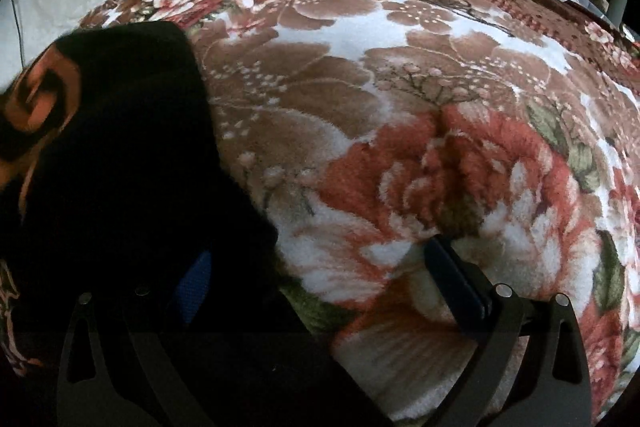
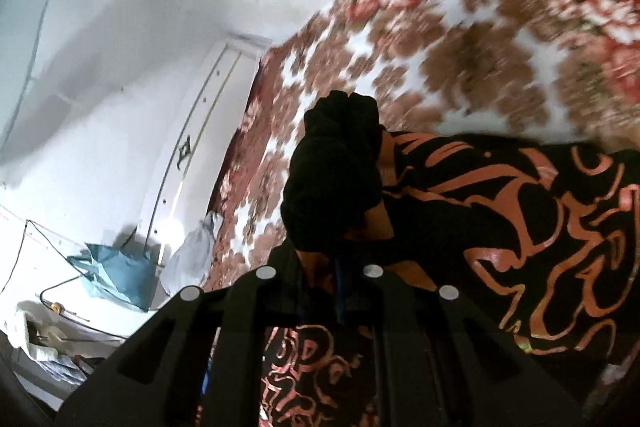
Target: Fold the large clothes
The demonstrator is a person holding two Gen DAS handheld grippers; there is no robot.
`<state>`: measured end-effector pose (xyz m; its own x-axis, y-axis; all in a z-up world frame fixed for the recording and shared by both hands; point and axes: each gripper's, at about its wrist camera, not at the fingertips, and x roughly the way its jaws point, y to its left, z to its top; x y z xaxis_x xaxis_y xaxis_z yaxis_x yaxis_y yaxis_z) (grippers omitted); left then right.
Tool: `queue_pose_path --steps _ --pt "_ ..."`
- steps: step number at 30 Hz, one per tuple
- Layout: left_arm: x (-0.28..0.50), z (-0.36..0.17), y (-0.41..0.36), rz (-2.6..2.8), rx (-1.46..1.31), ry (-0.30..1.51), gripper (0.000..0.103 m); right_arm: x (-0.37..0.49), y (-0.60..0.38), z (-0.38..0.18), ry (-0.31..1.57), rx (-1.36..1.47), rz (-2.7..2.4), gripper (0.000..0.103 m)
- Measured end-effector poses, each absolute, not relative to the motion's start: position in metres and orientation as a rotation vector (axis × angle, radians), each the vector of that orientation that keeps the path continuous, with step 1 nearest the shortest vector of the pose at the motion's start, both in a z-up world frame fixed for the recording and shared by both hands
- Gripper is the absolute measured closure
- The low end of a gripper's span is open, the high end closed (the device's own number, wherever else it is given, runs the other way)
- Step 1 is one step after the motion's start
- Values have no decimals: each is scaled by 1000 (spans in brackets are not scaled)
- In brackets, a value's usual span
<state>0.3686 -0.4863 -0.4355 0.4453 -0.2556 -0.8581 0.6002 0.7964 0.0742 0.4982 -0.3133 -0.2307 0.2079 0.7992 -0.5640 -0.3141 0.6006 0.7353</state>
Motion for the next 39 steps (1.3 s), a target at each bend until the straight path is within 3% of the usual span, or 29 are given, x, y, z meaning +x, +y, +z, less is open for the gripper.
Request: queue_pose_path --steps 9,19,20,21,22,23,24,31,34,36,39 --pt "370 -436 -481 -564 365 980 5 500 -189 -313 1266 383 831 91" --pt "369 -436 -476 -571 333 965 5 496 -135 -391 1335 128 756 87" --pt "369 -435 -475 -573 324 969 5 496 -131 -393 1340 119 751 85" --pt "368 -435 -474 -574 326 971 5 497 -125 -393 1340 105 749 72" --pt "367 -434 -475 -574 340 971 5 496 -122 -393 1341 109 767 56" --pt "363 -434 -475 -579 362 968 5 494 -117 -391 1355 158 840 25" --pt "361 -434 -475 -584 377 965 5 494 -112 -390 1365 182 874 13" --pt "349 -425 -464 -636 413 1021 5 483 -102 -348 1327 168 905 15" --pt "321 -419 -458 -673 474 1020 5 493 -133 -314 1295 171 843 14" --pt "295 -414 -446 -701 490 1018 5 506 -159 -293 1262 135 821 9" --pt "264 -404 -408 -693 475 1011 5 535 -212 -269 1176 -46 687 9"
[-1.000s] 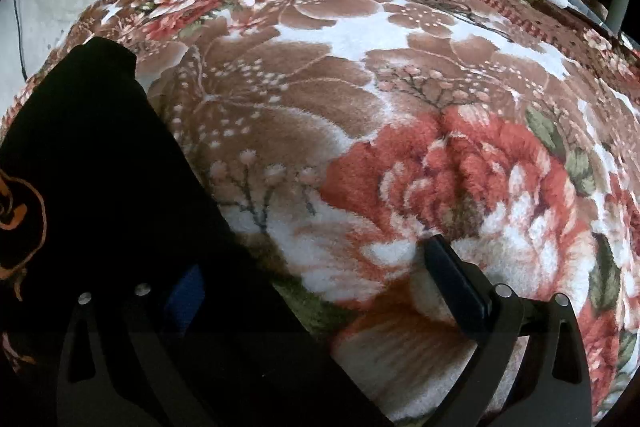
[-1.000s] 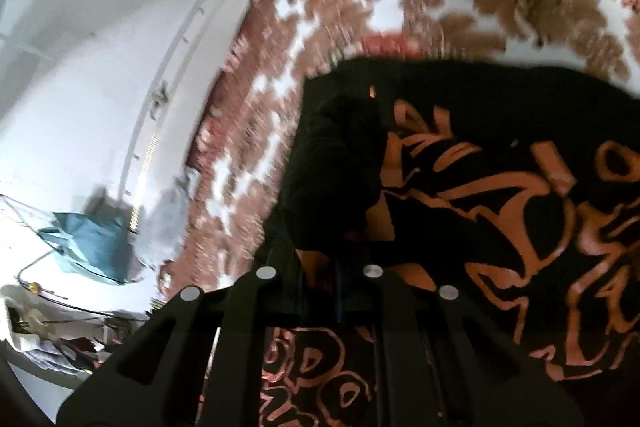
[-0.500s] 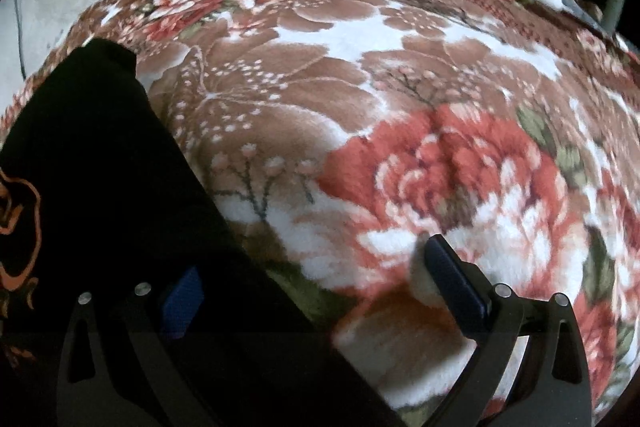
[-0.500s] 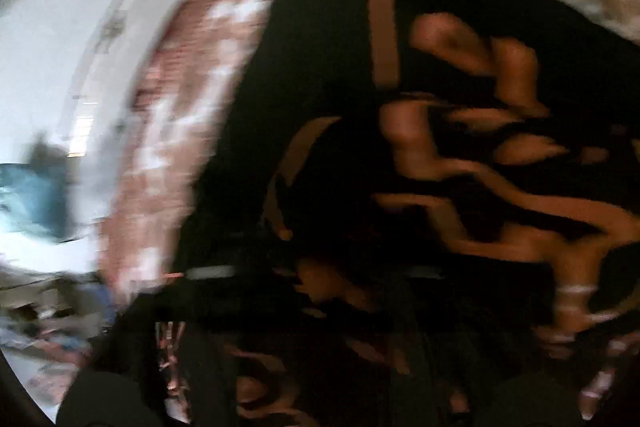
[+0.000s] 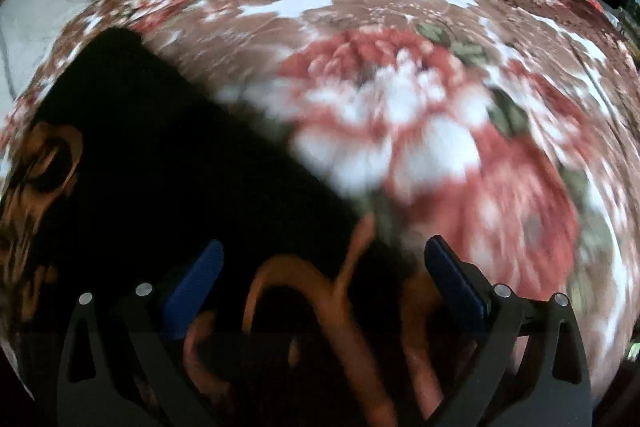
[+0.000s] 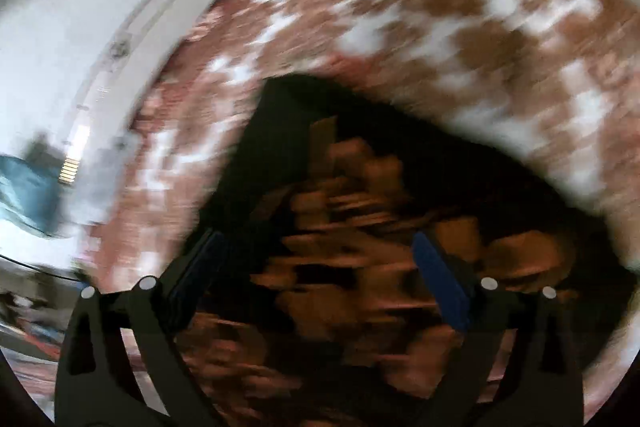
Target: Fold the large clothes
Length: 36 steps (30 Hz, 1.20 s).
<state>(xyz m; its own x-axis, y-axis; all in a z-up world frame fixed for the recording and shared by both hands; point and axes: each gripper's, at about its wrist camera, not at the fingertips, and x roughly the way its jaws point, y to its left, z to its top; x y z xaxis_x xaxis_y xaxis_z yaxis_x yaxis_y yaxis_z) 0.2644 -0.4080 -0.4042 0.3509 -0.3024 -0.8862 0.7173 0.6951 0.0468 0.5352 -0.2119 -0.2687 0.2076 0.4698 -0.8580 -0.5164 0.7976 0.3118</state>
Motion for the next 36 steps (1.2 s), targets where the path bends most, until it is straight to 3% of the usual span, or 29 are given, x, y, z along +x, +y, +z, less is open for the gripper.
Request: queue_pose_path --steps 6,12,17,21,22,23,25,26,32,36 --pt "268 -367 -264 -509 396 998 5 579 -320 -295 1168 -225 396 9" --pt "348 -324 -99 -224 441 864 5 572 -399 -339 1201 -175 168 9" --pt "456 -328 -7 -197 165 1029 5 569 -422 -368 1222 -108 74 9" --pt "510 -357 11 -296 -71 1152 7 574 -426 -385 1250 -52 54 9" --pt "515 -370 7 -308 -94 1195 16 575 -426 -389 1259 -43 50 9" --pt "521 -387 4 -317 -121 1259 39 576 -426 -392 1267 -30 45 8" --pt "523 -407 1 -313 -146 1322 66 577 -429 -399 1278 -11 40 7" --pt "522 -410 -2 -323 -147 1317 71 577 -430 -402 1283 -9 38 7" --pt "519 -383 -1 -333 -107 1258 77 576 -433 -405 1290 -14 45 7" --pt "523 -346 5 -333 -50 1151 77 579 -445 -399 1290 135 17 7"
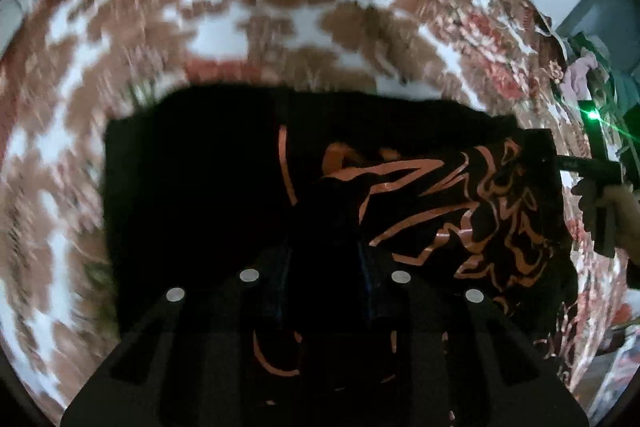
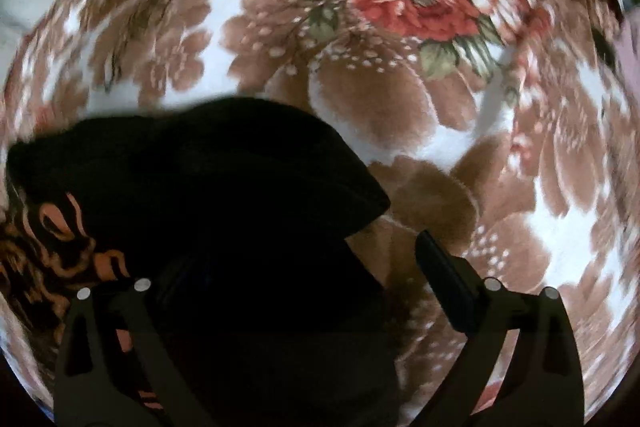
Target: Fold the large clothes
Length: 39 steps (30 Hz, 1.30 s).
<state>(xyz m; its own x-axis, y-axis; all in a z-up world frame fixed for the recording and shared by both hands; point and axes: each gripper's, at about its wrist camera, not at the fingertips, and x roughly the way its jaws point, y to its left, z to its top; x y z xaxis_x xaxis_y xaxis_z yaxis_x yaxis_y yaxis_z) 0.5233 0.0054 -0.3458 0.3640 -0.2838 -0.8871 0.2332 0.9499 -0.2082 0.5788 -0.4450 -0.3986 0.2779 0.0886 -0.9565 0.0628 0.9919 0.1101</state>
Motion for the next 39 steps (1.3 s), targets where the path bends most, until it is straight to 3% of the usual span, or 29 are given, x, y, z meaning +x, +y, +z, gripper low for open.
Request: queue_pose_path --steps 6,10,15,17,18,22,26,33,39 --pt "534 -385 8 -303 -10 1213 68 578 -439 -414 1275 55 32 6" --pt "527 -407 15 -245 -8 1204 46 563 -439 -414 1204 45 28 6" --pt "510 -376 21 -196 13 1127 33 533 -430 -381 1067 54 81 6" --pt "500 -349 22 -185 17 1066 18 522 -423 -360 1022 115 118 5" --pt "494 -334 20 -188 24 1031 16 515 -415 -348 1002 138 136 5" --pt "481 -315 5 -228 1 999 15 494 -363 -324 973 110 230 5" --pt "478 -352 -27 -230 97 1062 15 487 -322 -353 1048 49 218 5" --pt "473 -410 -22 -198 124 1125 8 484 -341 -405 1108 51 181 5" --pt "453 -378 2 -185 76 1088 9 459 -350 -381 1091 104 110 5"
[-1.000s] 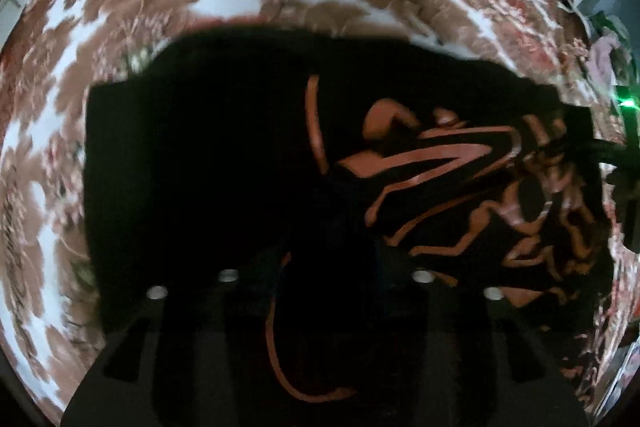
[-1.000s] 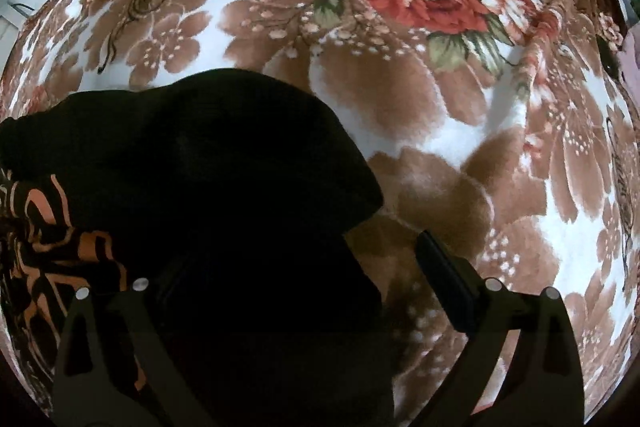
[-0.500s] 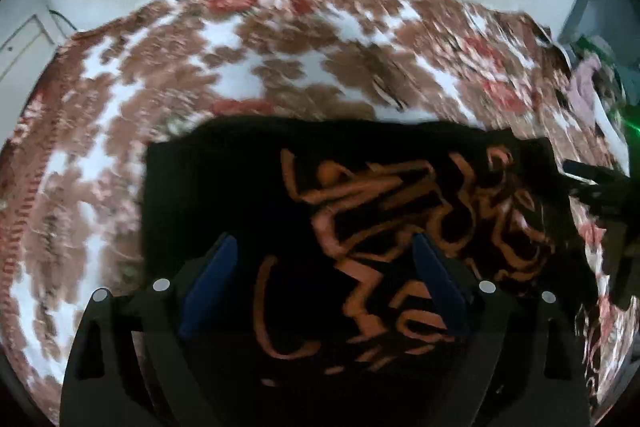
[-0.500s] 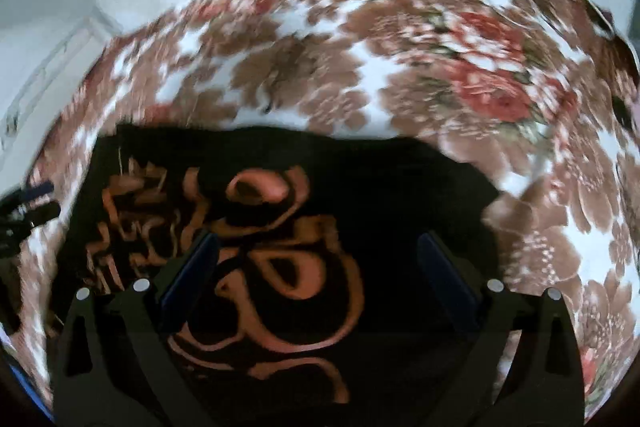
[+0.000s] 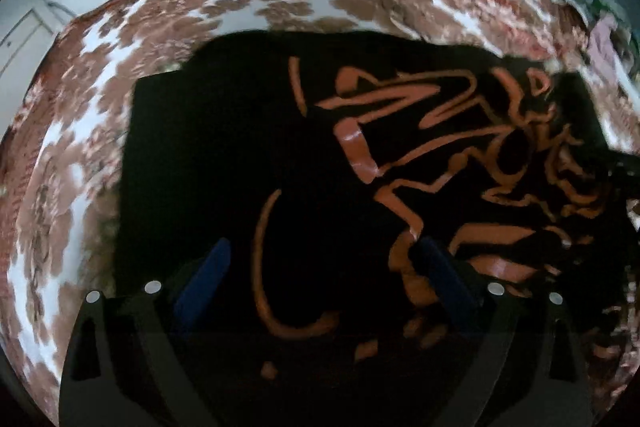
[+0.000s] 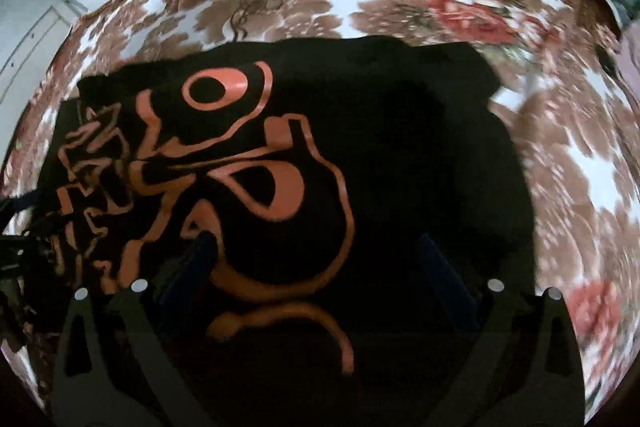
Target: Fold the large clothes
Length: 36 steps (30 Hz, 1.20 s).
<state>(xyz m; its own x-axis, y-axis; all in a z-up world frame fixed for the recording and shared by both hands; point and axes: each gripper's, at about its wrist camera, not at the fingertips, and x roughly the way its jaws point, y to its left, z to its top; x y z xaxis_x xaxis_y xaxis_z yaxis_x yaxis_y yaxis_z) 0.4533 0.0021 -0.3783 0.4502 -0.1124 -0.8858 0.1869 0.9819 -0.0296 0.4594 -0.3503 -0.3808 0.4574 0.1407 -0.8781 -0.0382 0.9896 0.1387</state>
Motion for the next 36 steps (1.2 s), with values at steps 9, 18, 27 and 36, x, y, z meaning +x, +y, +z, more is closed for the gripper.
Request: queue_pose_path --steps 9,18,27,36 --pt "331 -344 55 -99 53 1144 9 354 -365 -356 1145 147 75 5" --pt "149 -357 95 103 99 1300 9 222 -387 -370 1211 20 102 5" --pt "88 -375 121 74 56 1355 9 130 -435 -385 1326 16 -40 5" --pt "88 -395 122 -89 -67 1408 11 81 -466 -406 1423 257 -169 5"
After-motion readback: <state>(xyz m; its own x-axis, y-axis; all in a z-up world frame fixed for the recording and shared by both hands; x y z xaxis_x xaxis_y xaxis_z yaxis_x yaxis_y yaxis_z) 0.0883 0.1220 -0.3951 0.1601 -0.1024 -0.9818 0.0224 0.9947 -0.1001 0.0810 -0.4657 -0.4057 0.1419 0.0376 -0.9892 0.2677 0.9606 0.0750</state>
